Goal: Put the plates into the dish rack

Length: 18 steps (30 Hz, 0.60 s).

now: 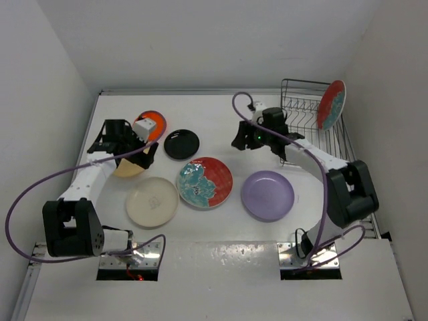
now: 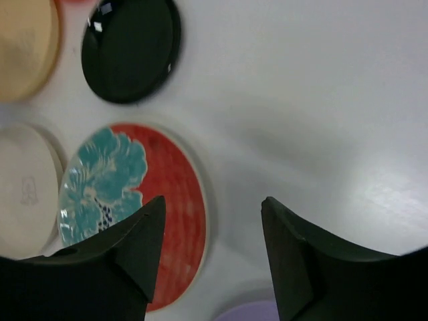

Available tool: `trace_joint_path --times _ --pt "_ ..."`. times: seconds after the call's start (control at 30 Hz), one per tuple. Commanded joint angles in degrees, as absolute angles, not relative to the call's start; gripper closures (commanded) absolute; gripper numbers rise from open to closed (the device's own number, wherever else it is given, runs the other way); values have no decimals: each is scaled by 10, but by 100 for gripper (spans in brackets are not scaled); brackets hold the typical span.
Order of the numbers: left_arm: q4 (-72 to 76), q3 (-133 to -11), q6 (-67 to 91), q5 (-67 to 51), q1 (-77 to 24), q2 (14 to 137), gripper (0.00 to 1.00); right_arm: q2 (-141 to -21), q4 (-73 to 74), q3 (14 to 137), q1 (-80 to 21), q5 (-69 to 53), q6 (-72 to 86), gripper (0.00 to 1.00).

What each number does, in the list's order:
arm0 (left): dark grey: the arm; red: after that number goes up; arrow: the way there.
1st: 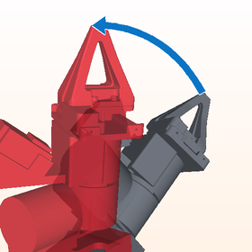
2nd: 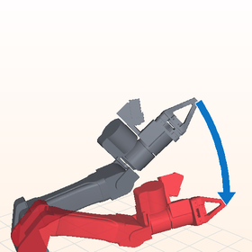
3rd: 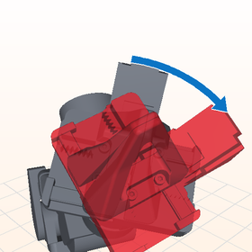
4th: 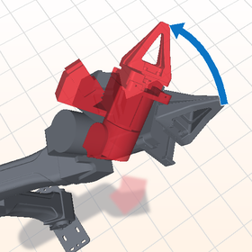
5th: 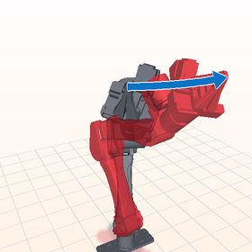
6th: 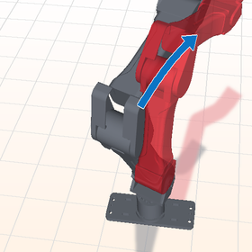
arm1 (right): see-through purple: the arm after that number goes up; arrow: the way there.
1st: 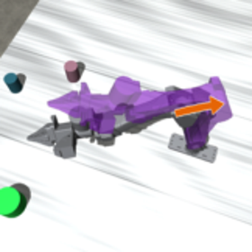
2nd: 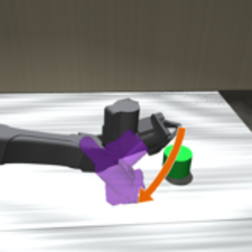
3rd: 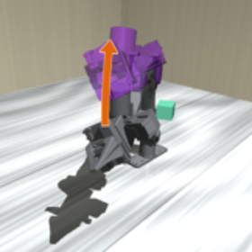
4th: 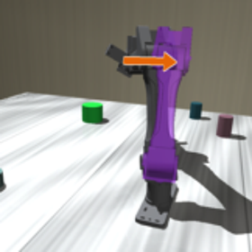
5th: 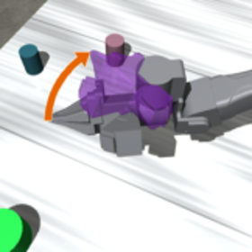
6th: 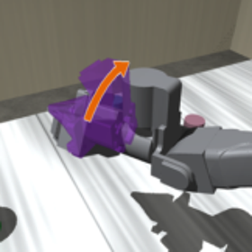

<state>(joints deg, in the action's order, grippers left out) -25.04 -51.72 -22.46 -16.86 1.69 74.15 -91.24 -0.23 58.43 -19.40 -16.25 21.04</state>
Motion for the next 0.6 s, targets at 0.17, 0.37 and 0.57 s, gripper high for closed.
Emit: trace_joint_path --times 0.17,0.37,0.57 --pt "-515 -668 -247 -127 96 803 9 -1004 -10 595 -229 -240 273 26" --pt "-558 -702 -189 -161 148 824 13 -1056 6 584 -235 -272 272 25" --pt "-505 -640 -141 -184 204 802 13 -1087 -11 555 -242 -307 271 31"
